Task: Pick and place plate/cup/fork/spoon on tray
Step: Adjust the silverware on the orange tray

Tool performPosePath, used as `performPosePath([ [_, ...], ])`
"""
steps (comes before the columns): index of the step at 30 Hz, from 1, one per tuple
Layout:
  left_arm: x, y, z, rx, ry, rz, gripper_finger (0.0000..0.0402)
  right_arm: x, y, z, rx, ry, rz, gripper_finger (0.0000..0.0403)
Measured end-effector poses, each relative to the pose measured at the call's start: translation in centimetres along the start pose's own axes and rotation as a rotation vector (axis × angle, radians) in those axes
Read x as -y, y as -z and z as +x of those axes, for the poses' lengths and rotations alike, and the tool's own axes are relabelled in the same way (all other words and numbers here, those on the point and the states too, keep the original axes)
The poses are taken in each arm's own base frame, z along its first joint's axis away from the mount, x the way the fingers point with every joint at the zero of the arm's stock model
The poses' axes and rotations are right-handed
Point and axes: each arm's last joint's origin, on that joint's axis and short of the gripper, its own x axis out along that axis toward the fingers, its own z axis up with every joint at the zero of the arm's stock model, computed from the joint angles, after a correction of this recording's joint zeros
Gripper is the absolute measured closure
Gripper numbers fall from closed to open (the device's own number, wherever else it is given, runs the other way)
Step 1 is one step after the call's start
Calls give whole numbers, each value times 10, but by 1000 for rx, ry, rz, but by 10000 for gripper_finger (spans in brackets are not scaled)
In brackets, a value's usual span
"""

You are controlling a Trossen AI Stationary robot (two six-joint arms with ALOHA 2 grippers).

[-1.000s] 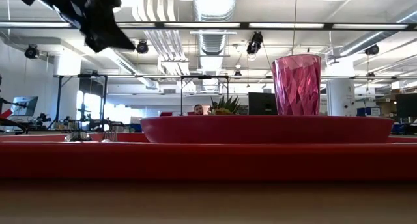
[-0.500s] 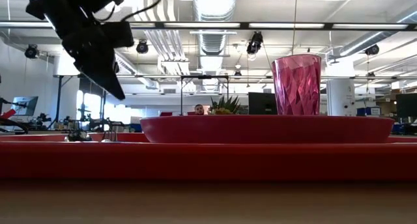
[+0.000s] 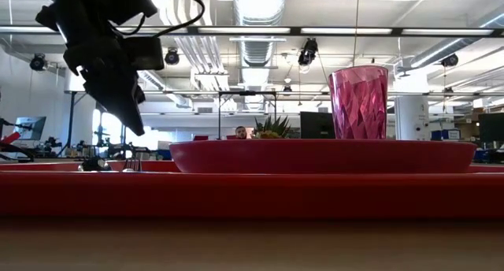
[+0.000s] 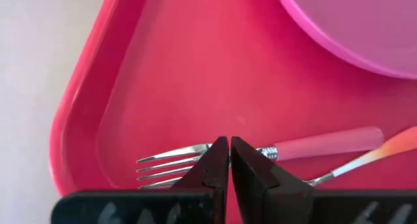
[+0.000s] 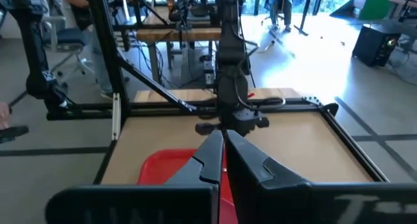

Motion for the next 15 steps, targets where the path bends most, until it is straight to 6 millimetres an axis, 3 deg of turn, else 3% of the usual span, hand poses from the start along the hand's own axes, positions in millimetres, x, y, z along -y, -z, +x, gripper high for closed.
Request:
performPosePath([
  [15,-5,12,10,-117,-103,19,401,0,7,2,-60,11,1,394],
])
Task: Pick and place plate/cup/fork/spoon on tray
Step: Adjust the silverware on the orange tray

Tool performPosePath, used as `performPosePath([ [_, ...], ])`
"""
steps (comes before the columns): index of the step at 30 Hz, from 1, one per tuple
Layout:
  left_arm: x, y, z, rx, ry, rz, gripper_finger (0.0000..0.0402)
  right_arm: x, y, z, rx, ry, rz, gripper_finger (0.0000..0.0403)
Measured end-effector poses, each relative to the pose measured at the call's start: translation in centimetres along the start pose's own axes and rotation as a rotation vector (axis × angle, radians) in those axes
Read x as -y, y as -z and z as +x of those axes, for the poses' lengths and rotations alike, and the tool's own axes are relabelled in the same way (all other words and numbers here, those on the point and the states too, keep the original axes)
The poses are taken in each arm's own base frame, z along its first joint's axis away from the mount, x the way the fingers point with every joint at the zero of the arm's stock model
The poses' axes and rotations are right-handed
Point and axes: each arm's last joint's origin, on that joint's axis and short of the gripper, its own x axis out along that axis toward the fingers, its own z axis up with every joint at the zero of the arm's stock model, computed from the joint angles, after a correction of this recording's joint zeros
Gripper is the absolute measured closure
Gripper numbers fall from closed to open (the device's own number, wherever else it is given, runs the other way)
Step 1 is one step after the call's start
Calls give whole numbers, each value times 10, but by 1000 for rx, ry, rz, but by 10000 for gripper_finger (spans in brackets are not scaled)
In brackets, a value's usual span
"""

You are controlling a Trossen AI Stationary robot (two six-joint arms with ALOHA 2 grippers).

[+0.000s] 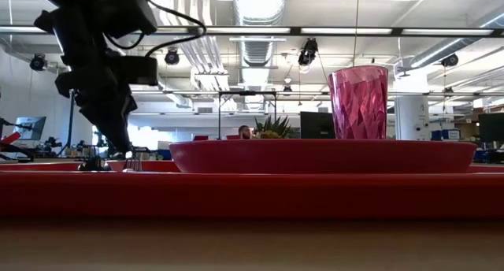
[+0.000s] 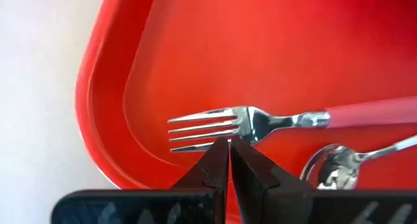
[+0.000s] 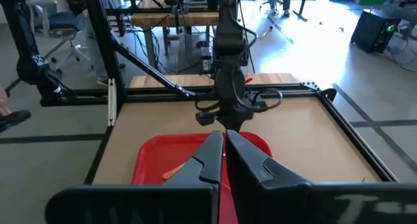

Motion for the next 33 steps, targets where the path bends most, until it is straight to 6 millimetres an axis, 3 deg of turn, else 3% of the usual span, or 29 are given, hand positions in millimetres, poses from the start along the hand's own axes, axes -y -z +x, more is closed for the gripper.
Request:
performPosePath([
  [10,3,3,27,-110,-40,18,401,0,0,0,0,0,17,394],
  [16,8,-8,34,-26,-8,5,401,0,0,0,1,0,17,394],
  [25,14,-24,31,57,24,-9,401,0,1,0,-13,2,9,394],
  [33,33,-37,10,102,136,-44,401,1,4,0,-33,6,14,394],
])
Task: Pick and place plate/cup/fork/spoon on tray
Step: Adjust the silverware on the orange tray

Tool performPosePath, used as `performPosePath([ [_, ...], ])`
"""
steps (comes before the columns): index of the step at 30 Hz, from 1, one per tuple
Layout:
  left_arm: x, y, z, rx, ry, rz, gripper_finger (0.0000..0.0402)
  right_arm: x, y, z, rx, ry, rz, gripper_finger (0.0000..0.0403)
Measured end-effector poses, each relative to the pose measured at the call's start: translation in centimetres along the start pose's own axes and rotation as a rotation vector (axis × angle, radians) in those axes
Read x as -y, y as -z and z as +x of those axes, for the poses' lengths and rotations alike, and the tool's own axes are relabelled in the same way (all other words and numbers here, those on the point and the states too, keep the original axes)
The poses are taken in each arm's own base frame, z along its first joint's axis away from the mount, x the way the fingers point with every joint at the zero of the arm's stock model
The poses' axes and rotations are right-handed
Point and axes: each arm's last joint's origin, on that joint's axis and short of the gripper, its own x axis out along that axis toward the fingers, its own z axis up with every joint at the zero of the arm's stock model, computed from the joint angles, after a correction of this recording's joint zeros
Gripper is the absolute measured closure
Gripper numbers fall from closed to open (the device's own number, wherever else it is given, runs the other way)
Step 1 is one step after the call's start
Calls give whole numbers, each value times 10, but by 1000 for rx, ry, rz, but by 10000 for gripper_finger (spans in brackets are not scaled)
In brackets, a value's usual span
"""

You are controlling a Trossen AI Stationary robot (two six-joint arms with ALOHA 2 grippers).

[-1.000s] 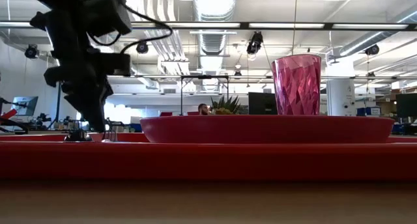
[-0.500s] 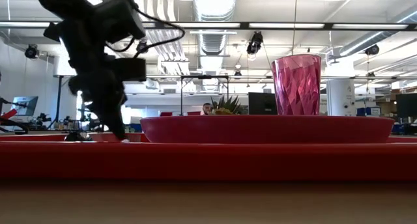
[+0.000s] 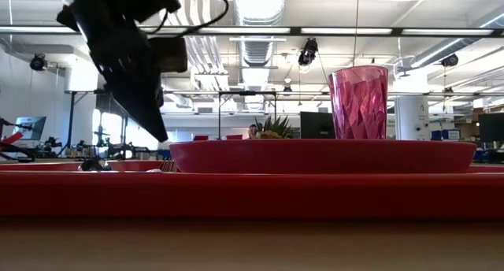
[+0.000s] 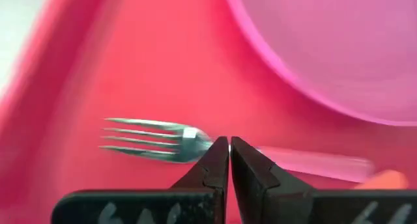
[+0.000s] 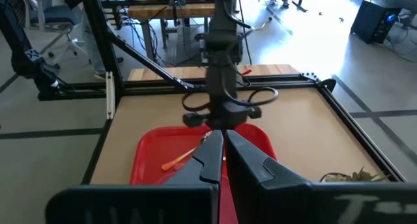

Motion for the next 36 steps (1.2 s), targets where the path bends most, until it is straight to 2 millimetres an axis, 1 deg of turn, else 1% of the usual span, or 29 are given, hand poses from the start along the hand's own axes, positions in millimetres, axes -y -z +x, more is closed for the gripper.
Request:
performPosePath([
  [2,9,2,-2,-1,28,-8,401,0,1,0,-5,1,-2,394],
  [5,22,10,-3,-17,55,-23,401,1,1,-2,-12,3,-7,394],
  [9,34,21,-3,-42,71,-54,401,3,1,-4,-13,3,-16,394],
  [13,37,28,2,-61,51,-60,401,4,1,-7,-5,1,-25,394],
  [18,38,31,14,-86,24,-54,401,4,1,-6,-7,2,-27,394],
  [22,40,31,24,-95,18,-53,401,4,1,-6,-7,2,-20,394],
  [26,44,26,31,-44,55,-62,401,4,1,-6,-8,2,-20,394],
  [36,50,17,30,-3,85,-70,401,4,2,-6,-19,4,-27,394],
])
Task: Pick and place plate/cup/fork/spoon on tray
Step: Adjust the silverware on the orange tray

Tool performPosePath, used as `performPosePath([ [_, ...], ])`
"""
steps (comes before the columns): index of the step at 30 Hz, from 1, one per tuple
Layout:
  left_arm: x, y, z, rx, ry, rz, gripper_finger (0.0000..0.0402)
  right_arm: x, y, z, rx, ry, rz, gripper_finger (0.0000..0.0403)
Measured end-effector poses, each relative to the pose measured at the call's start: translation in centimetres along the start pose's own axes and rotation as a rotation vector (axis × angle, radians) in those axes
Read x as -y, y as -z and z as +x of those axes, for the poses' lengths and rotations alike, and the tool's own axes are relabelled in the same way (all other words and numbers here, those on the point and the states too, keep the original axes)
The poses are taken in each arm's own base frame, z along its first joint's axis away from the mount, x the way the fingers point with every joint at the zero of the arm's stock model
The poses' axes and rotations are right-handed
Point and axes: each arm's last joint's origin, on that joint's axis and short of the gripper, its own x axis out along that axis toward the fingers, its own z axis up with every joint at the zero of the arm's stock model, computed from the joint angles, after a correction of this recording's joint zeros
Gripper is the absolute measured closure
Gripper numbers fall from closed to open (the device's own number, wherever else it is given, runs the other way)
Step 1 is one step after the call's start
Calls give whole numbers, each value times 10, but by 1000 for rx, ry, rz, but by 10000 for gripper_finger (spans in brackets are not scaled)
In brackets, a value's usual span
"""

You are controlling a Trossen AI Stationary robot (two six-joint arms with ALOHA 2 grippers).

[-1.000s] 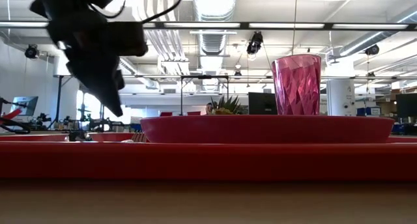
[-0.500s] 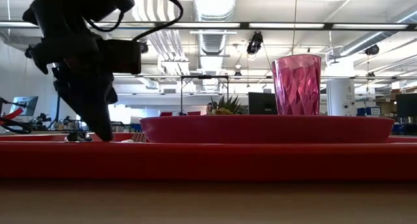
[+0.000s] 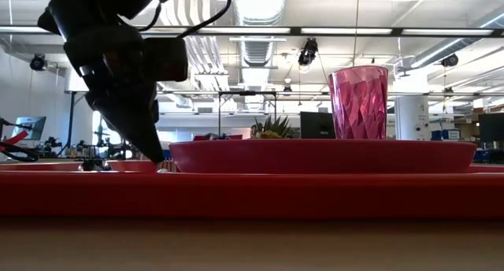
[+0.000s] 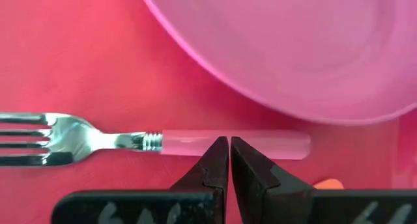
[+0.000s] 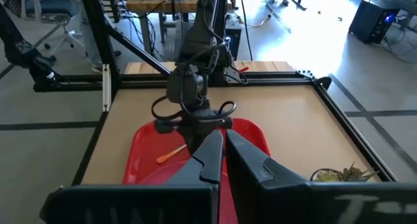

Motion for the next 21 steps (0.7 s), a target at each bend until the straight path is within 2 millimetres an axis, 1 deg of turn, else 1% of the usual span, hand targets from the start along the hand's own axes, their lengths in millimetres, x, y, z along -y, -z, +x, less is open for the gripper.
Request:
performPosePath([
  [3,4,1,-1,-13,28,1,401,0,0,0,0,0,0,394],
  [9,17,13,-3,-45,53,10,401,0,0,0,0,0,0,394],
  [14,22,26,-6,-121,38,1,401,0,0,0,0,0,-1,394],
  [21,21,26,-6,-91,2,3,401,0,0,0,0,0,-2,394],
])
